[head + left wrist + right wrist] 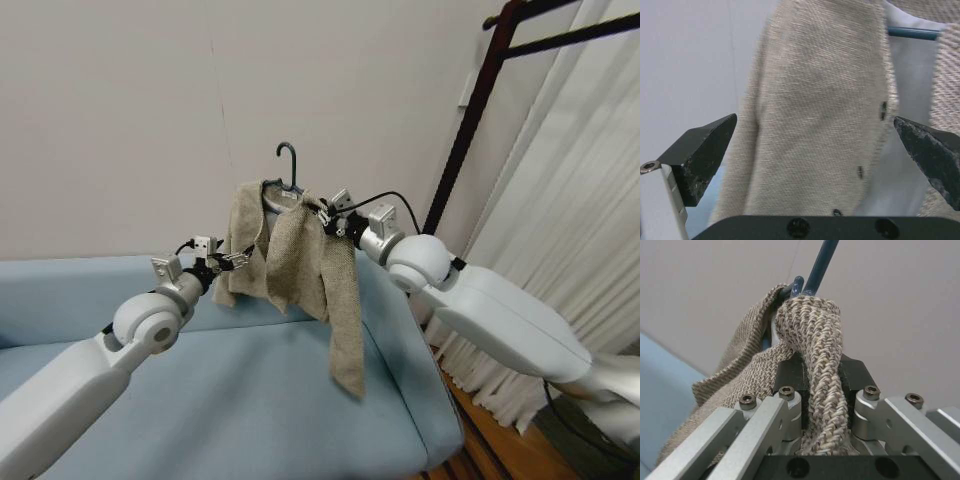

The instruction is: Pick up the clothes from the sofa and hang them on the clothes hanger.

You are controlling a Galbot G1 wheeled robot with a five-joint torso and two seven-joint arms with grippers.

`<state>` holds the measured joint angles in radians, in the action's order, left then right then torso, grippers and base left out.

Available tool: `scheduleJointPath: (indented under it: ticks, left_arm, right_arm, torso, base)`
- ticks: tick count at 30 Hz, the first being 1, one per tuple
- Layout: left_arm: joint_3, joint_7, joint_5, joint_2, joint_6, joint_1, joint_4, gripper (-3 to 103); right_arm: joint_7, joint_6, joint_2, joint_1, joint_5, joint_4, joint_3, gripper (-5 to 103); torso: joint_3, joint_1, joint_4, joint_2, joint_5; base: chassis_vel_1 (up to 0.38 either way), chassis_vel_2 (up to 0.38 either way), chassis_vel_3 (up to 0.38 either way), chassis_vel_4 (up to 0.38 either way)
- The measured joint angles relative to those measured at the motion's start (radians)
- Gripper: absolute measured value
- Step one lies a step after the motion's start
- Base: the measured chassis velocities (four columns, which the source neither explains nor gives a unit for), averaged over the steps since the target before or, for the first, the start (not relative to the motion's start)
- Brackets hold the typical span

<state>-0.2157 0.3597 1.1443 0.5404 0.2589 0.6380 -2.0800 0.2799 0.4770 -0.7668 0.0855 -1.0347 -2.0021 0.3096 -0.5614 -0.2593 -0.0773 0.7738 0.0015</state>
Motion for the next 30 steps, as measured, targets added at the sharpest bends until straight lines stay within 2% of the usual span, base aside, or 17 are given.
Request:
scheduleJointPath:
  ticks: [1, 3, 5, 6, 7, 9, 11, 13, 15, 17, 18, 19, 20, 23, 25, 27, 30]
  left_arm:
    - [0.000, 0.000, 0.000, 0.000, 0.000, 0.000, 0.000, 100]
    - [-0.033, 0.006, 0.004, -0.009, 0.004, 0.016, -0.005, 100]
    - [-0.054, 0.007, 0.004, -0.012, 0.010, 0.027, -0.006, 100]
    - [-0.054, 0.007, 0.004, -0.012, 0.010, 0.027, -0.006, 100]
    - [-0.057, 0.007, 0.004, -0.012, 0.012, 0.028, -0.003, 100]
    - [-0.067, 0.005, 0.001, -0.008, 0.015, 0.034, -0.002, 100]
    - [-0.088, 0.005, -0.003, -0.009, 0.016, 0.052, -0.008, 100]
    - [-0.174, 0.004, -0.006, -0.014, 0.019, 0.137, -0.037, 100]
    - [-0.200, 0.004, -0.006, -0.015, 0.020, 0.160, -0.044, 100]
    - [-0.315, 0.004, -0.004, -0.022, 0.025, 0.261, -0.081, 100]
    - [-0.331, 0.004, -0.003, -0.022, 0.026, 0.272, -0.087, 100]
    - [-0.396, 0.004, -0.001, -0.024, 0.029, 0.318, -0.110, 100]
    - [-0.396, 0.004, -0.001, -0.024, 0.029, 0.318, -0.110, 100]
    - [-0.474, 0.003, 0.002, -0.022, 0.034, 0.383, -0.140, 100]
    - [-0.564, -0.010, -0.002, -0.004, 0.035, 0.480, -0.169, 100]
    - [-0.581, -0.017, -0.007, 0.003, 0.035, 0.505, -0.173, 100]
    - [-0.707, -0.060, -0.052, 0.058, 0.032, 0.644, -0.196, 100]
  right_arm:
    - [0.000, 0.000, 0.000, 0.000, 0.000, 0.000, 0.000, 12]
    - [0.096, 0.051, 0.024, 0.009, -0.170, -0.041, -0.056, 12]
    - [0.152, 0.084, 0.050, 0.011, -0.295, -0.066, -0.104, 12]
    - [0.152, 0.084, 0.050, 0.011, -0.295, -0.066, -0.104, 12]
    - [0.181, 0.102, 0.077, 0.010, -0.358, -0.084, -0.135, 12]
    - [0.210, 0.115, 0.131, 0.005, -0.413, -0.110, -0.184, 12]
    - [0.214, 0.119, 0.151, 0.005, -0.422, -0.116, -0.204, 12]
    - [0.214, 0.126, 0.183, 0.008, -0.431, -0.120, -0.241, 12]
    - [0.215, 0.129, 0.191, 0.010, -0.431, -0.121, -0.250, 12]
    - [0.217, 0.145, 0.221, 0.021, -0.427, -0.122, -0.277, 12]
    - [0.219, 0.150, 0.229, 0.023, -0.427, -0.123, -0.282, 12]
    - [0.226, 0.165, 0.251, 0.031, -0.431, -0.126, -0.295, 12]
    - [0.226, 0.165, 0.251, 0.031, -0.431, -0.126, -0.295, 12]
    - [0.242, 0.184, 0.294, 0.054, -0.456, -0.130, -0.310, 12]
    - [0.276, 0.203, 0.335, 0.093, -0.530, -0.129, -0.326, 12]
    - [0.289, 0.205, 0.341, 0.107, -0.559, -0.126, -0.326, 12]
    - [0.384, 0.210, 0.355, 0.191, -0.711, -0.104, -0.309, 12]
  torso:
    - [0.000, 0.000, 0.0000, 0.000, 0.0000]
    - [0.000, 0.000, -0.0006, 0.000, -0.0002]
    - [0.000, 0.000, -0.0003, 0.000, 0.0003]
    - [0.000, 0.000, -0.0003, 0.000, 0.0003]
    - [0.000, 0.000, -0.0002, 0.000, 0.0002]
    - [0.000, 0.000, -0.0013, 0.000, -0.0002]
    - [0.000, 0.000, -0.0019, 0.000, 0.0001]
    - [0.000, 0.000, -0.0013, 0.000, 0.0006]
    - [0.000, 0.000, -0.0010, 0.000, 0.0003]
    - [0.000, 0.000, 0.0003, 0.000, -0.0001]
    - [0.000, 0.000, 0.0003, 0.000, -0.0001]
    - [0.000, 0.000, 0.0002, 0.000, -0.0001]
    - [0.000, 0.000, 0.0002, 0.000, -0.0001]
    - [0.000, 0.000, -0.0008, 0.000, 0.0002]
    - [0.000, 0.000, -0.0013, 0.000, 0.0007]
    - [0.000, 0.000, -0.0012, 0.000, 0.0006]
    - [0.000, 0.000, -0.0002, 0.000, -0.0002]
  base:
    - [0.000, 0.000, 0.000, 0.000]
    - [0.000, 0.000, 0.000, 0.000]
    - [0.000, 0.000, 0.000, 0.000]
    - [0.000, 0.000, 0.000, 0.000]
    - [0.000, 0.000, 0.000, 0.000]
    - [0.000, 0.000, 0.000, 0.000]
    - [0.000, 0.000, 0.000, 0.000]
    - [0.000, 0.000, 0.000, 0.000]
    - [0.000, 0.000, 0.000, 0.000]
    - [0.000, 0.000, 0.000, 0.000]
    - [0.000, 0.000, 0.000, 0.000]
    - [0.000, 0.000, 0.000, 0.000]
    - [0.000, 0.000, 0.000, 0.000]
    - [0.000, 0.000, 0.000, 0.000]
    - [0.000, 0.000, 0.000, 0.000]
    - [0.000, 0.000, 0.000, 0.000]
    - [0.000, 0.000, 0.000, 0.000]
